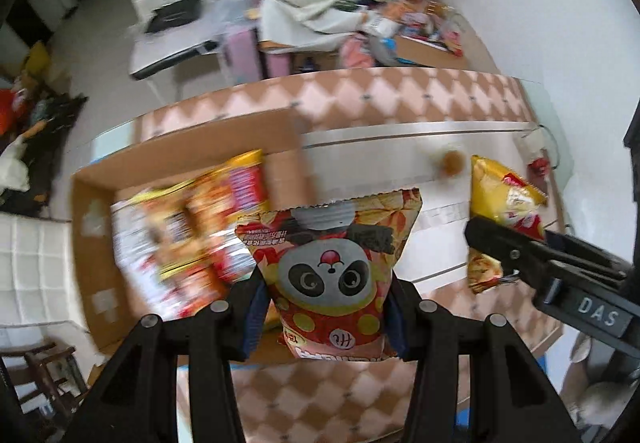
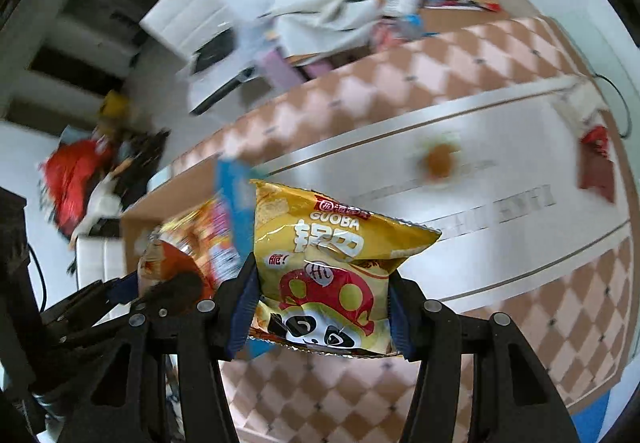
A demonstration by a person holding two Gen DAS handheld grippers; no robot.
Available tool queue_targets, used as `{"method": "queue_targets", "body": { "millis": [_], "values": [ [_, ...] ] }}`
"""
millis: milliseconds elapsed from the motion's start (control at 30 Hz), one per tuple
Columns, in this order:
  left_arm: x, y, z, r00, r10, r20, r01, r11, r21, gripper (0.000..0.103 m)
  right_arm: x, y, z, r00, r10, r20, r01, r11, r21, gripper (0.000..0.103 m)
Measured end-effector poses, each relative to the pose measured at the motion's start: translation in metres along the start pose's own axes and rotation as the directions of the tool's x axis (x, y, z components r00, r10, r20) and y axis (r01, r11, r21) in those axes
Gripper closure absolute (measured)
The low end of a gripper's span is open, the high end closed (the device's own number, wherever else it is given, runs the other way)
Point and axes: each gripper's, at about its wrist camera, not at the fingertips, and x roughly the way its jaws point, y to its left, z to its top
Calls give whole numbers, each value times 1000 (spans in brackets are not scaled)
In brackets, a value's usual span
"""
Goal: Organize snacks
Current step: 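Carry both bags over the box and open both grippers to drop them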
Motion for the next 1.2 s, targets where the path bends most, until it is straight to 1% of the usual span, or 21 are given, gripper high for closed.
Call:
{"method": "queue_targets", "body": {
  "millis": [133,267,433,533,667,833,933,1033,1067,1100,1133,1200],
  "values": [
    [-5,54,-21,997,80,4,-80,996,-37,57,17,60,-23,999,0,-32,-2,997,-75,45],
    [2,100,-39,991,130,-20,-131,989,-71,57,44,110,-44,997,-22,-70,12,990,-141,45],
    [28,147,-54,981,173,-83,-181,978,-100,57,81,149,-63,991,-69,-114,45,978,-202,45],
    [47,172,-63,975,184,-126,-199,973,-116,57,101,158,-68,986,-106,-125,76,972,-223,45],
    [72,195,-68,968,182,-173,-207,969,-135,57,124,158,-62,981,-150,-125,119,966,-229,45],
    [94,210,-69,960,184,-213,-215,967,-136,56,146,158,-46,972,-201,-121,171,959,-226,45],
    [110,216,-69,950,175,-257,-216,966,-140,56,160,153,-35,964,-224,-143,191,958,-214,44],
    [121,221,-69,950,138,-279,-188,968,-163,55,169,149,-29,959,-236,-156,204,959,-198,42],
    [123,222,-69,949,129,-286,-184,967,-173,53,171,148,-27,957,-246,-155,214,957,-198,32],
    [124,224,-69,950,113,-292,-172,967,-186,47,172,147,-27,957,-247,-154,215,956,-197,16],
    [126,226,-69,953,85,-292,-149,968,-202,36,173,147,-26,960,-230,-160,198,961,-193,15],
    [126,227,-68,955,77,-285,-140,968,-206,27,174,148,-27,957,-244,-159,211,957,-201,13]
  ]
}}
